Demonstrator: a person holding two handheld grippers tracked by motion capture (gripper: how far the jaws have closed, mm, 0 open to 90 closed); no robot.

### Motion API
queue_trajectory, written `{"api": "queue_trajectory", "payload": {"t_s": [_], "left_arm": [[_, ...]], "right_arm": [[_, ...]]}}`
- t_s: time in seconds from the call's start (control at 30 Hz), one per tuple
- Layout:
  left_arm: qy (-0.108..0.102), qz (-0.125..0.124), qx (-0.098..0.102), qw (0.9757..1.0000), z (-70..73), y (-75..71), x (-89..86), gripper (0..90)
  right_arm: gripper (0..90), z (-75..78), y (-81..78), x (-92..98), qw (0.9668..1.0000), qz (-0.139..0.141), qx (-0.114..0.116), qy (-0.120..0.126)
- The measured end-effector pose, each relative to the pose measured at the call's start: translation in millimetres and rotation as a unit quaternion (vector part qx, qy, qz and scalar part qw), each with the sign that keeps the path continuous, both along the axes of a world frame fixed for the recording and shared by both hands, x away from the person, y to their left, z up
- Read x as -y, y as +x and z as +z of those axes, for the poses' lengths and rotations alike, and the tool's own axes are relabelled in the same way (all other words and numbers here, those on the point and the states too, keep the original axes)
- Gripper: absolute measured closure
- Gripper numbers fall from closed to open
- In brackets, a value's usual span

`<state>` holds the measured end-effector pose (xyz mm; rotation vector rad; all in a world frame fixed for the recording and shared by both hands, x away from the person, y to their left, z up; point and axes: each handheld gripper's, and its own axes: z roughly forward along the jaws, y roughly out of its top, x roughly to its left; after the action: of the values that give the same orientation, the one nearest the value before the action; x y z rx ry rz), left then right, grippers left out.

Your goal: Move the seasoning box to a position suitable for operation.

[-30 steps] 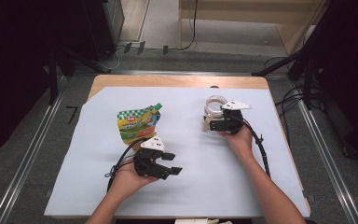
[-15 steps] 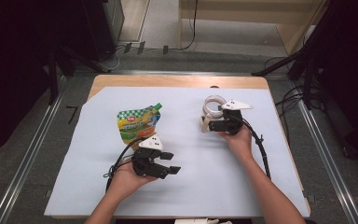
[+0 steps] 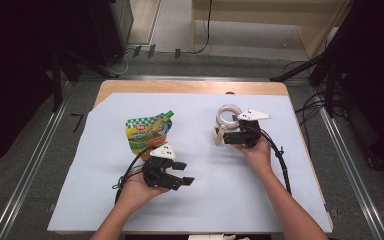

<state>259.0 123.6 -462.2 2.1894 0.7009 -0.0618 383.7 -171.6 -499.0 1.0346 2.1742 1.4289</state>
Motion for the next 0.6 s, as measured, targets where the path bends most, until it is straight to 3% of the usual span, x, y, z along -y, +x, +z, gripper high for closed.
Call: {"api": "queue_trajectory", "payload": {"t_s": [0.47, 0.6], "left_arm": [[-0.004, -0.010, -0.004, 0.9999, -1.1, 7.0, 7.7, 39.3], [-0.004, -0.011, -0.004, 0.9999, -1.0, 7.0, 8.5, 39.5]], "right_arm": [[12.1, 2.5, -24.6, 1.0, 0.9999, 0.014, 0.000, -0.002], [12.1, 7.0, -36.0, 1.4, 0.9998, 0.015, -0.003, 0.009]]}}
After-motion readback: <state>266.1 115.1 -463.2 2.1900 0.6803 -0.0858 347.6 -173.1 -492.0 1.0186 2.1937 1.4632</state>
